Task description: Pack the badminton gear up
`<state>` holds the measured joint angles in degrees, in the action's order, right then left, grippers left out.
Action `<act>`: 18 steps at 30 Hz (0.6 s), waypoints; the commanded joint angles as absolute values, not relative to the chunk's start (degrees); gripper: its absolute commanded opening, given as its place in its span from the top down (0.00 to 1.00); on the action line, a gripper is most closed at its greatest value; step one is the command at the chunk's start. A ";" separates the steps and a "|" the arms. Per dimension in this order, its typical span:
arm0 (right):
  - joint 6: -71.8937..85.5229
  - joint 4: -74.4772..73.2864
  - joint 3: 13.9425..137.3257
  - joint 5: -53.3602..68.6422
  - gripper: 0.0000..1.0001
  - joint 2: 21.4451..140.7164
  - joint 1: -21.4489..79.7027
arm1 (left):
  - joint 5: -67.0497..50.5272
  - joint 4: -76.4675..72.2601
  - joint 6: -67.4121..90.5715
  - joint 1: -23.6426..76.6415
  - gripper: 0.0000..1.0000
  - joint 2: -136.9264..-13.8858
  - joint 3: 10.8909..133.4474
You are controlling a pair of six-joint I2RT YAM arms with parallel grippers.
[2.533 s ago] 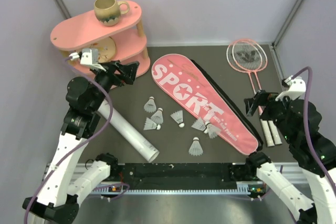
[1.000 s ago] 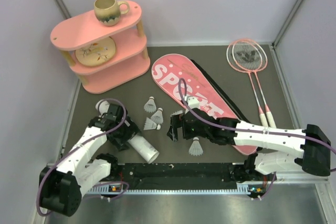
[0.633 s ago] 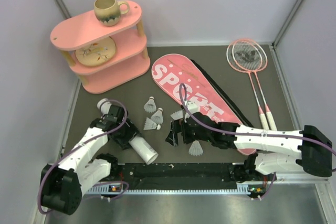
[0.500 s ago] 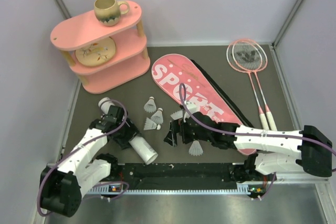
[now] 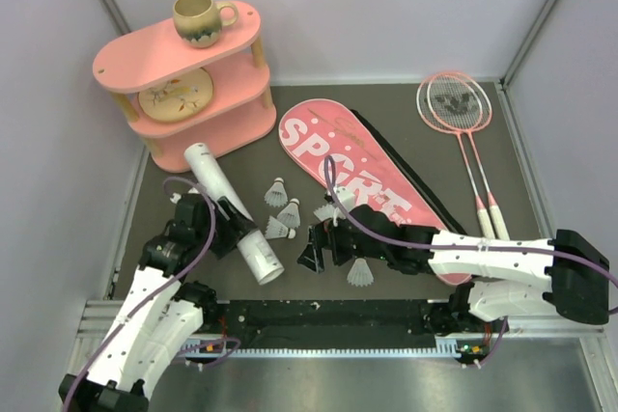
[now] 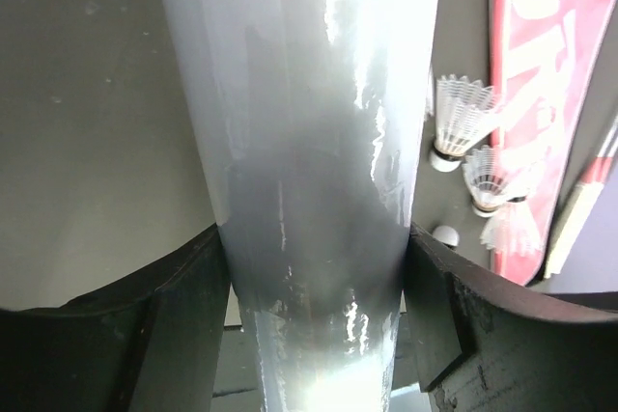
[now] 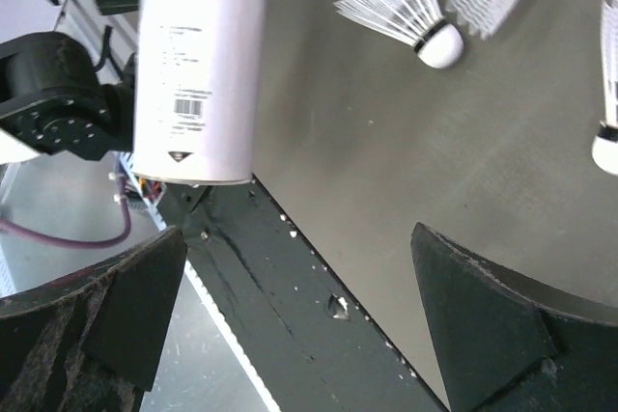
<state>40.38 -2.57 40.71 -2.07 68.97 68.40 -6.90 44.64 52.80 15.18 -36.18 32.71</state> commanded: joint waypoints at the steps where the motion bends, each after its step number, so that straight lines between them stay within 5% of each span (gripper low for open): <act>1: 35.88 5.53 41.84 0.97 0.01 68.20 70.30 | -9.58 41.13 59.13 14.94 0.55 -36.99 34.54; 7: 28.49 8.42 42.28 -15.37 0.08 68.64 81.03 | -11.33 46.59 69.69 14.85 0.77 -40.08 39.37; 15: 25.58 13.88 39.90 -23.99 0.21 69.87 82.97 | -14.94 46.93 73.82 14.85 0.76 -41.31 40.52; 18: 25.57 18.27 37.89 -27.50 0.35 69.52 82.97 | -16.43 46.41 75.23 14.85 0.76 -41.22 39.11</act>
<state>27.29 10.70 40.05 -20.18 69.43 82.46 -13.37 48.25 70.74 15.07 -41.41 38.76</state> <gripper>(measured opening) 0.723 0.688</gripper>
